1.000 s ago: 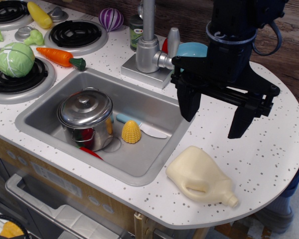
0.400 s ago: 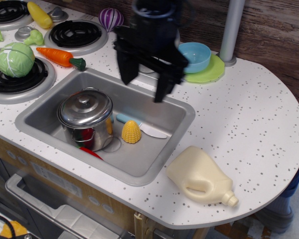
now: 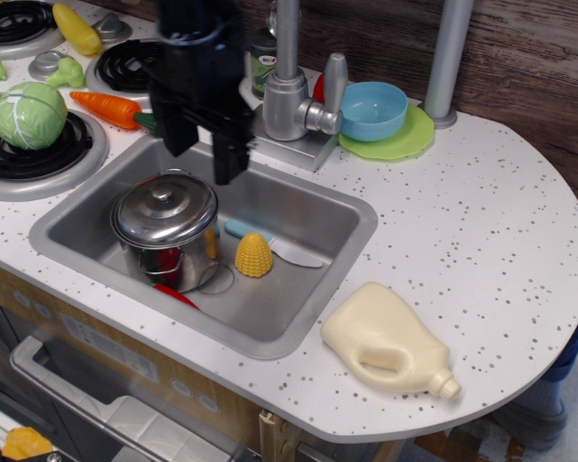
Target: Take lid off pot or pan
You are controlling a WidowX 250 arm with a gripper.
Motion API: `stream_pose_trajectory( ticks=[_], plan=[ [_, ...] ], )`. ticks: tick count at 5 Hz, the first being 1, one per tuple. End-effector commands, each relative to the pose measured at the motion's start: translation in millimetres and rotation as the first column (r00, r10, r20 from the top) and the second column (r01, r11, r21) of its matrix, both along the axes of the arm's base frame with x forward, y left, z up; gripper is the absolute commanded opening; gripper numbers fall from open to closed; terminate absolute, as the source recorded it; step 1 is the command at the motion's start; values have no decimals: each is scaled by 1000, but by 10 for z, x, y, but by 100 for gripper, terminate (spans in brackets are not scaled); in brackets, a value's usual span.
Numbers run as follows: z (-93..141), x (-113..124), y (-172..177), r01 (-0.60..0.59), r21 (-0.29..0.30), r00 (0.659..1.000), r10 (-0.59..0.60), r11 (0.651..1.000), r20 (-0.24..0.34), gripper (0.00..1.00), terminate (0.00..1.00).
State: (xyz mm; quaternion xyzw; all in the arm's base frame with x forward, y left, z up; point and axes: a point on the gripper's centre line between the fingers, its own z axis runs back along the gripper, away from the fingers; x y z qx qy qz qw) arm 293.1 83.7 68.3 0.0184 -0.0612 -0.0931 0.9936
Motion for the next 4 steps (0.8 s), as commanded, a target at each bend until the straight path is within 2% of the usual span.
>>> stream_pose_trajectory(
  ticks=[1,2,4],
  plan=[
    [-142,36,320,58,-18,997,-57,998,54,100,0],
    [-295,44,455,85,-50,995,-82,995,62,100,0],
    [-430,36,578,125,-30,990,-123,992,70,100,0]
  ],
)
